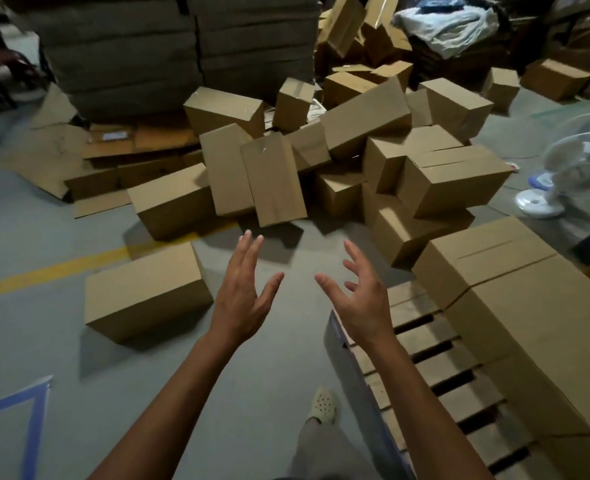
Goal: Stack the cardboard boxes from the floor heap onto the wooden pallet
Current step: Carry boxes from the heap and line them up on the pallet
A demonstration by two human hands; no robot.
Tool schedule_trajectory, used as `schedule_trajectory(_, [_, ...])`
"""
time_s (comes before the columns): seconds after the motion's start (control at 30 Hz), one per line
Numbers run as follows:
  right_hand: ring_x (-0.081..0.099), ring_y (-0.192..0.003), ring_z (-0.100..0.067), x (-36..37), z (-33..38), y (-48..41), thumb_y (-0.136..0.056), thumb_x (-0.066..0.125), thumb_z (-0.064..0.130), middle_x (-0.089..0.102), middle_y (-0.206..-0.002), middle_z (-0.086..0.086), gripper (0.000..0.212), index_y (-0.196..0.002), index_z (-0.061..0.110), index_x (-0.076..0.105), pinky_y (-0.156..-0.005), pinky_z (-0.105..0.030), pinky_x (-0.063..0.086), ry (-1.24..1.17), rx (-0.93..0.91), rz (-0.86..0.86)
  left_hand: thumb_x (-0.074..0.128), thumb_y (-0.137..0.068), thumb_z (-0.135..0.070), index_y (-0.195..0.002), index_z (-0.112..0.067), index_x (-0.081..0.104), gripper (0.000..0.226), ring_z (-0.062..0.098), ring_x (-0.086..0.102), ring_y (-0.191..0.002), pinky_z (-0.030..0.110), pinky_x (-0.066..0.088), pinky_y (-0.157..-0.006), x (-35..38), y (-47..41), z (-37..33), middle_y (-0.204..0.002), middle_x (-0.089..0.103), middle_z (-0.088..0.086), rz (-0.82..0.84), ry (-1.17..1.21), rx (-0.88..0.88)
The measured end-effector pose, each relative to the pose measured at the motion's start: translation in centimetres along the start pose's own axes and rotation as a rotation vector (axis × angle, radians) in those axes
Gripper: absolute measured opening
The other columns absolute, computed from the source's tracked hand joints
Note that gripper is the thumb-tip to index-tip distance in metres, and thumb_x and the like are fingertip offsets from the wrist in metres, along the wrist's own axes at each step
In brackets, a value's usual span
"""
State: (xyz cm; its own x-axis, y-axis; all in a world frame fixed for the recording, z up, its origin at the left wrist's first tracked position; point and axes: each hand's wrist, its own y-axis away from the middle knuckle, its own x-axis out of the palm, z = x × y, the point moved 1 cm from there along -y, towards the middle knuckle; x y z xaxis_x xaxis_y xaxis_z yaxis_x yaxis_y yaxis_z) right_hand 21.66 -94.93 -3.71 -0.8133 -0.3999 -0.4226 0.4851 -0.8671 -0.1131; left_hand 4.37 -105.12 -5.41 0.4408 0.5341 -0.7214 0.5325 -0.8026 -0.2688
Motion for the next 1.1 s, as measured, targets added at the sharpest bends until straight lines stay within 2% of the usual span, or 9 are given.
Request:
schedule_trajectory(0.1, [0.042,-0.129,-0.004,0.9,-1.1,-6.8,-0.091,0.068,0.042,0.041,-0.154,0.003,0.071,-0.152,0.030,0.034,-0.103,-0.029,0.044,0.002,0.003,0.015,0.057,-0.099,-0.040,-0.156,-0.019,0.027,0.068,0.019,0.018,-0.152,0.039,0.021,-0.118,1.0,-5.8,1.6,-0.165,0.023,0.005,-0.032,-0.018,-0.046])
schedule_trajectory(0.2, [0.045,-0.133,-0.011,2.1,-3.0,-13.0,-0.093,0.066,0.041,0.043,-0.153,0.003,0.066,-0.150,0.029,0.037,-0.106,-0.037,0.048,0.048,0.018,0.047,0.057,-0.098,-0.038,-0.155,-0.017,0.030,0.067,0.022,0.023,-0.151,0.041,0.024,-0.119,3.1,-10.8,4.0,-0.161,0.031,0.008,-0.021,-0.054,-0.092])
schedule_trajectory(0.37, [0.046,-0.136,-0.021,5.8,-9.4,-21.5,-0.094,0.064,0.044,0.042,-0.153,-0.002,0.067,-0.152,0.025,0.035,-0.107,-0.044,0.047,0.242,0.140,0.193,0.055,-0.100,-0.041,-0.156,-0.020,0.026,0.067,0.021,0.024,-0.150,0.038,0.025,-0.118,8.7,-16.6,9.8,-0.162,0.029,0.006,0.185,-0.072,-0.280])
schedule_trajectory(0.57, [0.043,-0.139,-0.023,10.5,-15.8,-30.2,-0.093,0.063,0.047,0.041,-0.155,-0.004,0.072,-0.153,0.022,0.033,-0.112,-0.041,0.041,0.371,0.283,0.380,0.054,-0.100,-0.042,-0.156,-0.018,0.027,0.067,0.022,0.027,-0.148,0.040,0.027,-0.119,13.4,-24.0,16.6,-0.161,0.030,0.006,0.311,-0.036,-0.420])
schedule_trajectory(0.87, [0.045,-0.138,-0.021,18.3,-16.3,-49.2,-0.093,0.063,0.049,0.040,-0.156,0.000,0.069,-0.152,0.026,0.034,-0.110,-0.045,0.044,0.333,0.382,0.306,0.054,-0.100,-0.042,-0.156,-0.022,0.030,0.064,0.021,0.031,-0.146,0.041,0.030,-0.116,16.0,-43.0,25.6,-0.159,0.034,0.005,0.285,0.050,-0.450])
schedule_trajectory(1.0, [0.050,-0.132,-0.018,20.4,-15.0,-57.0,-0.094,0.063,0.047,0.043,-0.153,0.000,0.067,-0.151,0.026,0.036,-0.105,-0.040,0.047,0.280,0.409,0.287,0.053,-0.101,-0.041,-0.155,-0.021,0.031,0.062,0.020,0.031,-0.146,0.030,0.024,-0.113,16.0,-51.0,28.4,-0.159,0.035,0.004,0.331,0.041,-0.423])
schedule_trajectory(1.1, [0.052,-0.128,-0.017,21.5,-15.1,-62.3,-0.093,0.064,0.045,0.046,-0.151,0.001,0.065,-0.150,0.027,0.038,-0.102,-0.038,0.048,0.228,0.427,0.270,0.052,-0.100,-0.043,-0.153,-0.020,0.034,0.061,0.021,0.034,-0.144,0.037,0.031,-0.115,16.9,-56.3,30.5,-0.157,0.038,0.004,0.354,0.033,-0.415])
